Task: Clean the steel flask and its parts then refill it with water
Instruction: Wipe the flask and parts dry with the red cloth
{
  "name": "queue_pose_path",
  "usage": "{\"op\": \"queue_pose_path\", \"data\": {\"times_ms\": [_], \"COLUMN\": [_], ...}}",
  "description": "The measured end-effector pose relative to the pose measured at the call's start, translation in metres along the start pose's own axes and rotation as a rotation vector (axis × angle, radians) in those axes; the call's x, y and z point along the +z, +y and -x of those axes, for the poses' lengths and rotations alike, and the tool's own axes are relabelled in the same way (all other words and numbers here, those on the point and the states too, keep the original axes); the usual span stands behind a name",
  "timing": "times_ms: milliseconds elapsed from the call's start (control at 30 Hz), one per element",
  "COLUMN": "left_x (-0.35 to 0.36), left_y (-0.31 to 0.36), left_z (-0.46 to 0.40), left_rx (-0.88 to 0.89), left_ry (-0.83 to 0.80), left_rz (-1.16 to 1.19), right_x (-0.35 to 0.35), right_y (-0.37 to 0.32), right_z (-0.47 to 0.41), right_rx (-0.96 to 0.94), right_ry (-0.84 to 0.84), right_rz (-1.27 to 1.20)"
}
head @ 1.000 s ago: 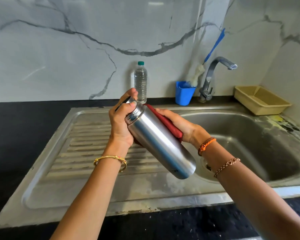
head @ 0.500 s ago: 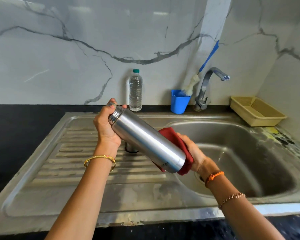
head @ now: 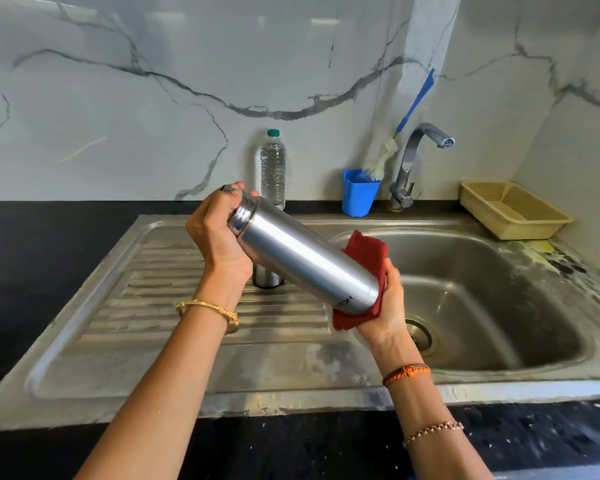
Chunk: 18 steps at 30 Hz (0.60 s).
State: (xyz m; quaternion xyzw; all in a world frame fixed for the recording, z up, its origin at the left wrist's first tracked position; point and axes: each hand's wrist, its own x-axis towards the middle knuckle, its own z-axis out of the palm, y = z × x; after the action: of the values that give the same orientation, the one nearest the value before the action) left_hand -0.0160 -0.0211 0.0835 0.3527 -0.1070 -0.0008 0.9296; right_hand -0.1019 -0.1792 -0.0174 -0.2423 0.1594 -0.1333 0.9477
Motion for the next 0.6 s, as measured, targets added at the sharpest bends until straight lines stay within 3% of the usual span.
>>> {"op": "queue_pose_path", "data": {"times_ms": [167,233,367,500,600], "left_x": [0.001,0.003,0.003,0.0,0.003], "left_y": [0.003,0.007,0.01,0.004,0.007], "left_z": [0.006,0.002,0.009,0.018,0.012], "left_rx": [0.034,0.043,0.026,-0.036,0.05], "left_ry": [0.085,0.11,0.007,0.001,0.076], "left_rz": [-0.007,-0.002,-0.016,0.004,-0.027], "right_x": [0.005,0.004,0.007,0.005,0.003], "right_y": [0.019,0.023,0.001,-0.005,0.011], "right_z": [0.012,0.017,0.019,0.019,0.027], "right_rx": [0.13,0.086,-0.016,0.084,0.168], "right_ry": [0.049,0.069,0.035,0.082,0.06], "right_rz": [0.03,0.035,0.035,0.059,0.078]}}
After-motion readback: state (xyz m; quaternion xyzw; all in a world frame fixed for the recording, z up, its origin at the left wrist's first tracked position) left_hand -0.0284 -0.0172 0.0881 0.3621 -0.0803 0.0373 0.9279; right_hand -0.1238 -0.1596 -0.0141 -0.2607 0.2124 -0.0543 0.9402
